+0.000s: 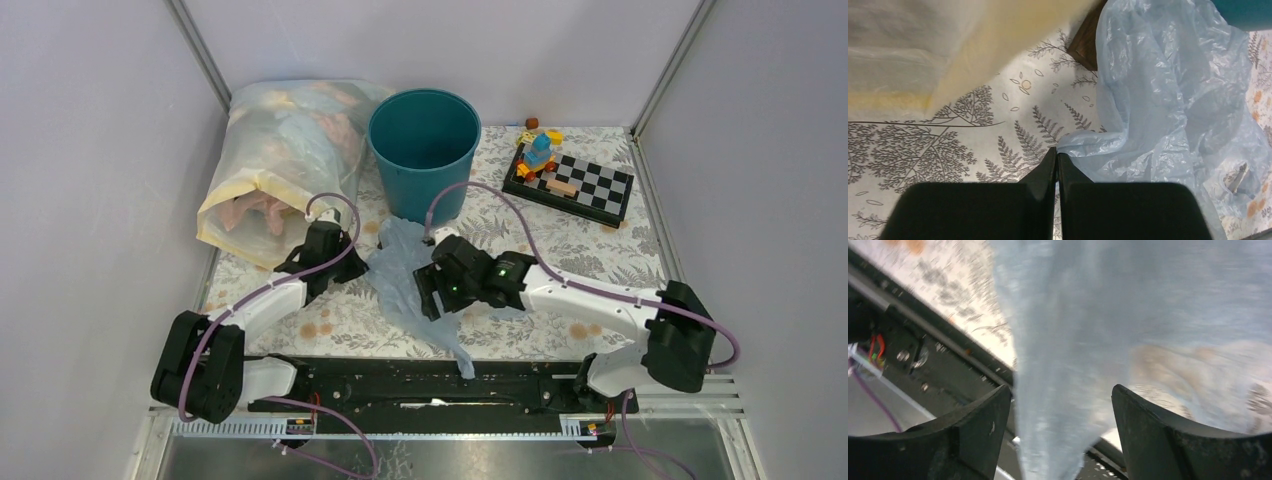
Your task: Put the trash bags into the trash bin
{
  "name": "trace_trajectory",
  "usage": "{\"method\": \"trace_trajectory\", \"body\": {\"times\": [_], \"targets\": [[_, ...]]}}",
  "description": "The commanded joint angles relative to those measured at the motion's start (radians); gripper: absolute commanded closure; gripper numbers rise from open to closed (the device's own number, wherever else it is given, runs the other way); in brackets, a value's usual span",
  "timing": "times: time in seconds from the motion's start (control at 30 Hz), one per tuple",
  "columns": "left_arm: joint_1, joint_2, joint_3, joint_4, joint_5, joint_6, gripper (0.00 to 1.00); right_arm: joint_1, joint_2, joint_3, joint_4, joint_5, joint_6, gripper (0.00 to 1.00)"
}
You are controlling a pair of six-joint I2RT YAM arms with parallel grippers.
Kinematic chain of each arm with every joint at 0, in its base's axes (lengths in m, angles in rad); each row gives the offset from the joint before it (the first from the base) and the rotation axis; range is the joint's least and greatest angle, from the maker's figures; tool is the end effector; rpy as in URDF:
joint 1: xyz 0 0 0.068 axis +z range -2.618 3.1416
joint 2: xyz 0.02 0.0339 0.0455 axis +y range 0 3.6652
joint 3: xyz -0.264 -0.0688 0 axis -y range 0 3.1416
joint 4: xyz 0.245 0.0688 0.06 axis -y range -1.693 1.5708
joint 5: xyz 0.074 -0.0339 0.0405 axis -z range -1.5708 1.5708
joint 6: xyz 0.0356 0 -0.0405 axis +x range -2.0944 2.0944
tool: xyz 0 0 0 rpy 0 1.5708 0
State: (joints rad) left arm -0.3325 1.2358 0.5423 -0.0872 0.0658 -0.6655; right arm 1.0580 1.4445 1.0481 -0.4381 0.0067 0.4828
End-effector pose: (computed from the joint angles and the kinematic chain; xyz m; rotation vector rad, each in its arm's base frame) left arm 0.2240 -0.0798 0.1753 -0.3684 2.3928 -0.5530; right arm 0.1521 0.2696 0.2549 -0.7136 2.4238 0.6727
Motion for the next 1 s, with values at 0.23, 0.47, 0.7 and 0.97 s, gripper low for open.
{"method": "trace_trajectory", "body": {"times": [0.23,0.47,0.7,0.97], "targets": [[0.021,0.031,0.030,0.044,-0.017,0.026,1.00,-0.184,-0.135,-0.118,-0.020,0.347,0.011,0.25],[0.020,0.033,0.027,0.042,-0.014,0.038,1.00,-0.316,0.003,-0.080,0.049,0.214,-0.121,0.24],[0.021,0.037,0.023,0.035,-0.012,0.050,1.00,-0.362,0.158,0.023,0.095,0.172,-0.239,0.21],[0.021,0.033,0.005,0.056,0.002,0.049,1.00,-0.397,0.220,-0.040,0.267,-0.036,-0.335,0.14]]}}
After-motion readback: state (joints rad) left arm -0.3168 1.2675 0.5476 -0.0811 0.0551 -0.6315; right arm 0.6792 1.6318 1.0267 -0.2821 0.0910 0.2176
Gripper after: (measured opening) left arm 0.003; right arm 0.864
